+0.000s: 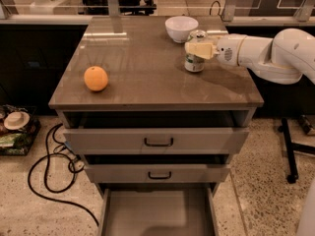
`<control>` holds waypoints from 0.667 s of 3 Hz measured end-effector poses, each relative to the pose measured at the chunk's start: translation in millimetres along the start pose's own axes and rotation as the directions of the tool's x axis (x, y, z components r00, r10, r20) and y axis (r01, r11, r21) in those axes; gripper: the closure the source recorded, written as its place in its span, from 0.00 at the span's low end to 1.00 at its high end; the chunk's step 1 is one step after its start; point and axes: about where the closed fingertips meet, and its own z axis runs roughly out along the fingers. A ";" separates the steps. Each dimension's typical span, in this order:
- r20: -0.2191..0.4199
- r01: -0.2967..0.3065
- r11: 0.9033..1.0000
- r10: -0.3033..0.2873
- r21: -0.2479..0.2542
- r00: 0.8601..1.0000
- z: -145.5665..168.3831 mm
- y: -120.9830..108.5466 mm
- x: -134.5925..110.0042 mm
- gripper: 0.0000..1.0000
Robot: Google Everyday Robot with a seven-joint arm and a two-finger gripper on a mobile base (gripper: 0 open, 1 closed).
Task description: Pick 7up can from bottom drawer and place on counter
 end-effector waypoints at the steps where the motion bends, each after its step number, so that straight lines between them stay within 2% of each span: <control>1: 0.000 0.000 1.000 0.000 -0.005 1.000 2.7 1.8 0.0 0.39; 2: 0.000 0.000 1.000 0.000 -0.009 1.000 5.2 3.6 -0.1 0.17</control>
Offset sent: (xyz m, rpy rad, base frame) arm 0.0003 0.0027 -0.0003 0.0008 0.0005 0.0038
